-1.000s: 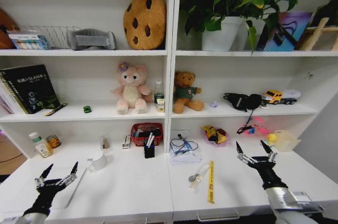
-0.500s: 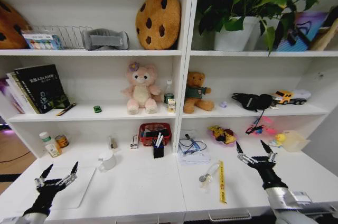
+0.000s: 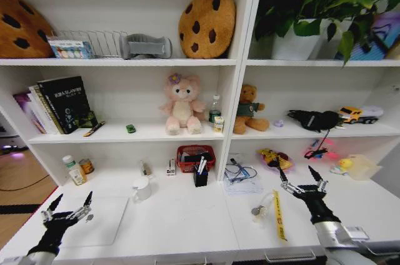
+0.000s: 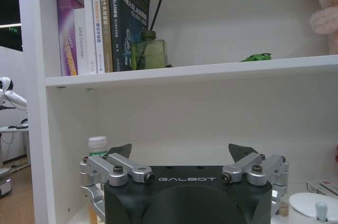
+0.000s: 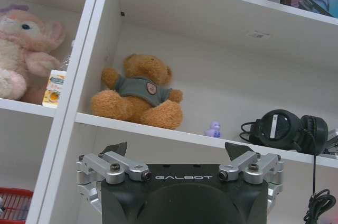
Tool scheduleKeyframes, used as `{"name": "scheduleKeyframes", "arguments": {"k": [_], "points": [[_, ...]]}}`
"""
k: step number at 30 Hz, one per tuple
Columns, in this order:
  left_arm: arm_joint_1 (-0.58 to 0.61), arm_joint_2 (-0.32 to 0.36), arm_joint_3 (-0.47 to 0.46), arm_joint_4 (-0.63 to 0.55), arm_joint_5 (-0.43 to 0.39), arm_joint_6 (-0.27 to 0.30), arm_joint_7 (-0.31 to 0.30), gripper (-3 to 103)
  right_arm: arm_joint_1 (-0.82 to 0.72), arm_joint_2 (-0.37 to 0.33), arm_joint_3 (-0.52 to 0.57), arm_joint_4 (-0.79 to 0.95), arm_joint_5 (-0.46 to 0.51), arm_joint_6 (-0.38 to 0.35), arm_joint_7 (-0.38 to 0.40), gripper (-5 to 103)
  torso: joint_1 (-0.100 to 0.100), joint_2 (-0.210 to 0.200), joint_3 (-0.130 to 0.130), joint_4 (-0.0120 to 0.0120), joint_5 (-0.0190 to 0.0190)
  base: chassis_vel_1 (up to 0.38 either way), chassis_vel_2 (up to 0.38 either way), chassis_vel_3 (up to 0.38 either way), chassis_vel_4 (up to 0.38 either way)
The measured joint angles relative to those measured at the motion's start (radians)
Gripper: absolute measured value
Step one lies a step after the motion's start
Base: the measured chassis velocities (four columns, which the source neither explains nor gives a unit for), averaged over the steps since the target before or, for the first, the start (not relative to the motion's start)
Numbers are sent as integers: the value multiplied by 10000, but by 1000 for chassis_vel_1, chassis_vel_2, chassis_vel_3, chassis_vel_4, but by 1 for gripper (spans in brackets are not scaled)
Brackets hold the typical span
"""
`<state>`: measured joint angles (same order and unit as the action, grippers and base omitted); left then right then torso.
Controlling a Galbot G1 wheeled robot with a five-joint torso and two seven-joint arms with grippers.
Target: Organize the objects on the table.
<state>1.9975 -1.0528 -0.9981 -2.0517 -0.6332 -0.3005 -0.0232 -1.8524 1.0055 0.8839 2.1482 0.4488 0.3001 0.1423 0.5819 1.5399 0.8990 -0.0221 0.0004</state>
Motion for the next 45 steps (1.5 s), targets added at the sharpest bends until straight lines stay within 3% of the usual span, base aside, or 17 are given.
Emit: {"name": "scheduleKeyframes", "arguments": {"k": [9, 13, 22, 25, 32, 40, 43, 45], "points": [[0, -1, 0, 0, 0, 0, 0, 100, 1, -1, 0, 0, 0, 0, 0, 100, 0, -1, 0, 11, -7, 146, 146, -138, -145], [0, 0, 0, 0, 0, 0, 0, 100, 0, -1, 0, -1, 0, 0, 0, 100, 0, 0, 0, 0, -1, 143, 143, -173, -167], [0, 0, 0, 0, 0, 0, 0, 100, 1, -1, 0, 0, 0, 0, 0, 100, 1, 0, 1, 12, -4, 169, 166, -157, -155], [-1, 0, 0, 0, 0, 0, 0, 100, -1, 0, -1, 0, 0, -1, 0, 100, -1, 1, 0, -1, -4, 156, 157, -180, -190], [0, 0, 0, 0, 0, 0, 1, 100, 0, -1, -1, 0, 0, -1, -1, 100, 0, 1, 0, 11, -4, 154, 157, -162, -160], [0, 0, 0, 0, 0, 0, 1, 100, -1, -1, 0, -1, 0, -1, 0, 100, -1, 2, -1, 2, -14, 170, 165, -174, -172], [0, 0, 0, 0, 0, 0, 1, 100, -1, -1, -1, 0, 0, -1, 0, 100, -1, 1, 0, 7, 3, 189, 188, -174, -178], [0, 0, 0, 0, 0, 0, 0, 100, 2, -1, -3, 0, 0, -2, -1, 100, 1, 0, 0, 11, -12, 161, 176, -149, -149]]}}
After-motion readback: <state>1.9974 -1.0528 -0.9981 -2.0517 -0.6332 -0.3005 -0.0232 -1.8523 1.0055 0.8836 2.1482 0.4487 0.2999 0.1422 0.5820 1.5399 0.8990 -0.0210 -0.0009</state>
